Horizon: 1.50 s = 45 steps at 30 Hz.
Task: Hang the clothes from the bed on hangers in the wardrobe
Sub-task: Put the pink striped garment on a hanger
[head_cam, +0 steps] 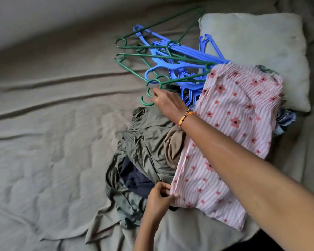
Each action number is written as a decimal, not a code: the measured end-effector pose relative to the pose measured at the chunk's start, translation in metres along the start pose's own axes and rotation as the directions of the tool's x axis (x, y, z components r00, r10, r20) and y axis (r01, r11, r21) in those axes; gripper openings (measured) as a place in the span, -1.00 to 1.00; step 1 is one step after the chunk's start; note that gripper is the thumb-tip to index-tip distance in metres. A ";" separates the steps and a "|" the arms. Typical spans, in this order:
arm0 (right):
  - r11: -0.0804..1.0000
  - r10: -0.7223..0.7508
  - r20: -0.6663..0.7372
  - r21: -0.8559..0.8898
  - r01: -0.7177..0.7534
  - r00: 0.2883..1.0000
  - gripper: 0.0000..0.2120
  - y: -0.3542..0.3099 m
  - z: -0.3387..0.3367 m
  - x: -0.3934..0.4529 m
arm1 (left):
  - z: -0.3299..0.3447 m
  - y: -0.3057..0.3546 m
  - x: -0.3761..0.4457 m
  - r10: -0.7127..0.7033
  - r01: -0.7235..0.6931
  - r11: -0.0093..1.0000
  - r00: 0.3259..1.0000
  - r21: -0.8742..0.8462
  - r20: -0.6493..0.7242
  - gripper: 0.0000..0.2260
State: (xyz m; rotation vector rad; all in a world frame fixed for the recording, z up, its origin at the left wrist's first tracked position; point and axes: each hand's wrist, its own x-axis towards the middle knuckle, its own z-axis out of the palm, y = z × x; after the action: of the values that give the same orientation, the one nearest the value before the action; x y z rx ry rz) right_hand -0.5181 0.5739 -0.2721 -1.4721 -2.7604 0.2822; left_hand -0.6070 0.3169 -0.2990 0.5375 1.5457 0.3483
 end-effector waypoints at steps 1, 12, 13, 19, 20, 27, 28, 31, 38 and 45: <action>0.999 -0.006 -0.048 0.053 0.008 0.999 -0.80 -0.002 -0.006 -0.005 | -0.001 -0.001 0.000 -0.010 0.010 1.000 1.000 -0.019 0.005 -0.88; 0.972 -0.225 -0.308 -0.007 0.234 0.924 -0.83 -0.055 -0.055 -0.133 | -0.036 0.061 -0.042 0.112 -0.136 0.763 0.991 -0.632 -0.078 -0.64; 0.972 -0.210 -0.301 0.037 0.232 0.930 -0.85 -0.068 -0.050 -0.162 | -0.040 0.066 -0.048 0.128 -0.122 0.736 0.991 -0.666 -0.041 -0.64; 0.981 0.031 -0.181 0.194 0.004 0.983 -0.77 -0.142 0.001 -0.342 | -0.010 0.021 -0.082 0.047 -0.010 0.930 0.995 -0.366 0.092 -0.82; 0.973 0.096 -0.145 0.224 -0.062 0.985 -0.73 -0.150 0.010 -0.365 | -0.001 0.009 -0.087 0.019 0.022 0.951 0.992 -0.308 0.127 -0.79; 0.904 0.358 0.107 0.207 -0.373 0.927 -0.75 -0.171 0.046 -0.436 | 0.059 -0.041 -0.095 -0.165 0.204 0.974 0.940 -0.102 0.298 -0.88; 0.915 0.341 0.115 0.188 -0.358 0.933 -0.75 -0.172 0.044 -0.434 | 0.064 -0.046 -0.090 -0.176 0.196 0.979 0.952 -0.059 0.251 -0.83; 0.890 0.382 0.076 0.240 -0.388 0.921 -0.75 -0.165 0.046 -0.422 | 0.073 -0.058 -0.076 -0.199 0.201 0.980 0.968 0.004 0.153 -0.76; 0.769 0.639 -0.020 0.037 -0.638 0.769 -0.84 -0.093 0.079 -0.377 | 0.065 -0.069 -0.051 -0.110 0.124 0.970 0.991 0.209 -0.075 -0.80; 0.599 0.724 -0.020 0.514 -0.614 0.690 -0.84 -0.081 0.061 -0.383 | 0.052 -0.056 -0.057 0.779 -0.269 0.004 0.605 0.963 0.166 -0.64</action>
State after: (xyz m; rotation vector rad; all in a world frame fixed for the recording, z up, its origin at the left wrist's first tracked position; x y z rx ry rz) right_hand -0.3755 0.2043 -0.2869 -2.1398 -1.6423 0.6744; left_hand -0.5626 0.2338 -0.2836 2.3266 1.7881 0.0352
